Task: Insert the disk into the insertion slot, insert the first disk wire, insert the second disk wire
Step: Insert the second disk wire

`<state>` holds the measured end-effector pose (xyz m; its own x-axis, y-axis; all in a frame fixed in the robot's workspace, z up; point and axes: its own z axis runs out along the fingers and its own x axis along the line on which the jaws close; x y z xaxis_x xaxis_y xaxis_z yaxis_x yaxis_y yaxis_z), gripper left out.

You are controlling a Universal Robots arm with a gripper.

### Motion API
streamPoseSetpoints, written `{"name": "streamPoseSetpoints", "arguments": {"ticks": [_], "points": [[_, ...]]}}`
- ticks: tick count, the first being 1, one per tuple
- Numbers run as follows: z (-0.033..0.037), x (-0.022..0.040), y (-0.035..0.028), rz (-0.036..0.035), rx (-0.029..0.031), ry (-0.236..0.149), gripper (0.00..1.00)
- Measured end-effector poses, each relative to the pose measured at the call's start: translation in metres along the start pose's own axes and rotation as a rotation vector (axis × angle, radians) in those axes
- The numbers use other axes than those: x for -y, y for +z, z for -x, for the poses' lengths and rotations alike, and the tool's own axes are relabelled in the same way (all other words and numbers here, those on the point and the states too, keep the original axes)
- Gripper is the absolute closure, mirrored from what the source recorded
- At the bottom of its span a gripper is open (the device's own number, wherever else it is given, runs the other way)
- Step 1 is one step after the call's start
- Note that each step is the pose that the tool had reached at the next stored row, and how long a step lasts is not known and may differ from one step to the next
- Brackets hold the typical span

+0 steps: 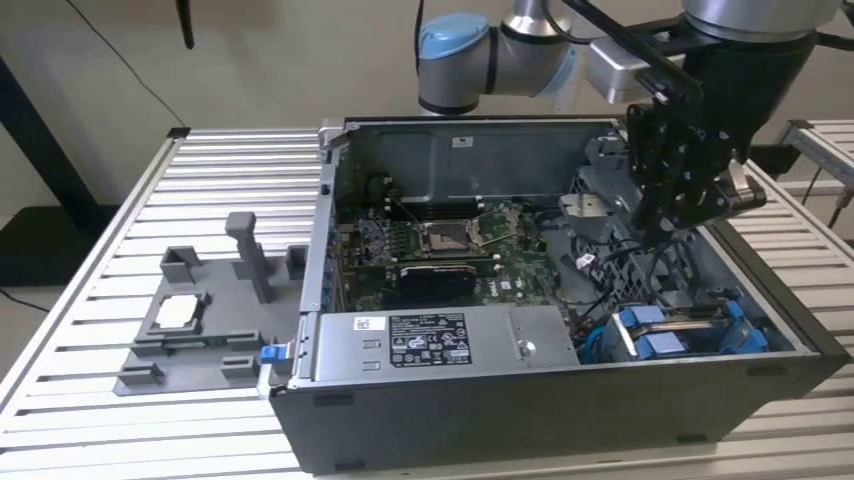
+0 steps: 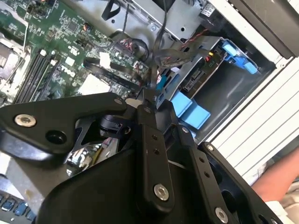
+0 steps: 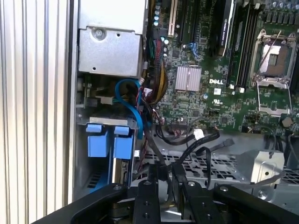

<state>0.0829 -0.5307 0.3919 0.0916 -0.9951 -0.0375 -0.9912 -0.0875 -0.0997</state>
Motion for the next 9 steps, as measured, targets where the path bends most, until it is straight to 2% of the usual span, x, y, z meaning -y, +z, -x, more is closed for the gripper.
{"name": "streamPoseSetpoints", "arguments": {"ticks": [2, 5, 9], "points": [[0.0004, -0.0043, 0.0006, -0.0123, -0.0010, -0.002, 0.73], [0.0009, -0.0114, 0.0019, -0.0370, -0.0032, -0.004, 0.73], [0.0013, -0.0170, 0.0032, -0.0651, -0.0106, -0.009, 0.73]]}}
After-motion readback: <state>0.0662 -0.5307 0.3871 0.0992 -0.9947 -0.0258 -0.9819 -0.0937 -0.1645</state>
